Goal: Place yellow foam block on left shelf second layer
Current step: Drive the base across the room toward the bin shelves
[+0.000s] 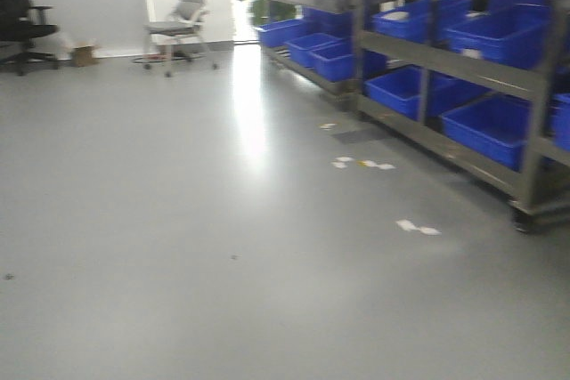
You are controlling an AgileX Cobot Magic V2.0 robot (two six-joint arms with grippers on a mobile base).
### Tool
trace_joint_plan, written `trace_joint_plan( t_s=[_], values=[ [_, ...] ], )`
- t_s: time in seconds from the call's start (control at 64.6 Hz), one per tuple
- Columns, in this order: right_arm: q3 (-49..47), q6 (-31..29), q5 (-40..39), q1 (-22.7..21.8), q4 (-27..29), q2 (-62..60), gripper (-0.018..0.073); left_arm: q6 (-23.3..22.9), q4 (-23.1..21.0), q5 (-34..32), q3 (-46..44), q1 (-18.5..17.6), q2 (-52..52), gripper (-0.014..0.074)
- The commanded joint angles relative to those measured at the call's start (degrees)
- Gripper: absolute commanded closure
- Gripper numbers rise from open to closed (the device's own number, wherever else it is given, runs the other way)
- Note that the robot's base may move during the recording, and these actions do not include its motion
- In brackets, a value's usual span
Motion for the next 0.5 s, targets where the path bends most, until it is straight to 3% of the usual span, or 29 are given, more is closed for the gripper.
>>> trace_joint_plan(
  t_s=[0.0,0.48],
  values=[
    [-1.8,-0.4,-5.0,-0.3,-0.1,0.1,0.0166,-0.3,-0.2,-5.1,1.5,-0.3,-1.1,0.046],
    [-1.8,-0.4,-5.0,-0.3,-0.1,0.1,0.0166,-0.3,-0.2,-5.1,1.5,-0.3,-1.1,0.046]
  ],
)
